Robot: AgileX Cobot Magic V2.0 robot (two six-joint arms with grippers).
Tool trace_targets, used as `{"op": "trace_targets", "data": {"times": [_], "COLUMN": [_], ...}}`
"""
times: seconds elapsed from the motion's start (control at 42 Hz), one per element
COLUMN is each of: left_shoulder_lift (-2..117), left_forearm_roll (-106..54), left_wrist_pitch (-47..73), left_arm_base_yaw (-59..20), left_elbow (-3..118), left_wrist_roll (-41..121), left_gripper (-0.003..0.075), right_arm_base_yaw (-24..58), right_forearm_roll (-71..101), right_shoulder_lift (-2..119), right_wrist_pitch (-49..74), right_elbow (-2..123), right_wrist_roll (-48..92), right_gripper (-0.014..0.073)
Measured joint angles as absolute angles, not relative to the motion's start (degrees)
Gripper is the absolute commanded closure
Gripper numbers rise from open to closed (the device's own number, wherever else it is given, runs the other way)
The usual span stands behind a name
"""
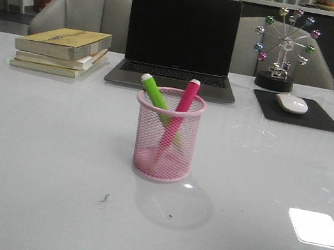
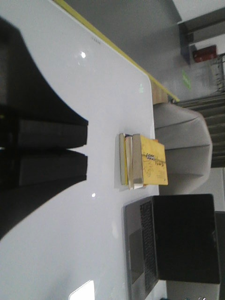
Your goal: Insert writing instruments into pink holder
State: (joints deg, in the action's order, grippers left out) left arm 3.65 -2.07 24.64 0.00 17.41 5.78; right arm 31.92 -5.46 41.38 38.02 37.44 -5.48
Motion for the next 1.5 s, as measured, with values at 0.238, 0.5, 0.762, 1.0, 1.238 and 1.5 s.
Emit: {"op": "trace_targets", "data": {"times": [0.238, 0.5, 0.762, 1.0, 1.238, 1.5], "left_shoulder_lift": [-0.3, -0.3, -0.3, -0.3, -0.3, -0.3], "left_forearm_roll": [-2.9, -3.3, 0.4, 0.6, 0.6, 0.6], "left_wrist_pitch": [18.6, 4.8, 0.6, 0.6, 0.6, 0.6], "left_arm_base_yaw": [1.9, -1.3, -1.8, -2.0, -2.0, -2.0], "left_elbow": [7.8, -0.3, -0.3, -0.3, -0.3, -0.3], "left_wrist_roll": [5.8, 5.5, 0.0, -0.3, -0.3, -0.5], "left_gripper": [0.0629, 0.0629, 0.0629, 0.0629, 0.0629, 0.0629], "right_arm_base_yaw": [31.9, 31.9, 31.9, 31.9, 31.9, 31.9], "right_forearm_roll": [-5.5, -5.5, -5.5, -5.5, -5.5, -5.5], "right_shoulder_lift": [41.4, 41.4, 41.4, 41.4, 41.4, 41.4], "right_wrist_pitch": [38.1, 38.2, 38.4, 38.6, 38.7, 38.7], "right_elbow": [37.4, 37.4, 37.4, 37.4, 37.4, 37.4], "right_wrist_roll": [-5.5, -5.5, -5.5, -5.5, -5.5, -5.5], "right_gripper": [0.0537, 0.0537, 0.0537, 0.0537, 0.0537, 0.0537]}}
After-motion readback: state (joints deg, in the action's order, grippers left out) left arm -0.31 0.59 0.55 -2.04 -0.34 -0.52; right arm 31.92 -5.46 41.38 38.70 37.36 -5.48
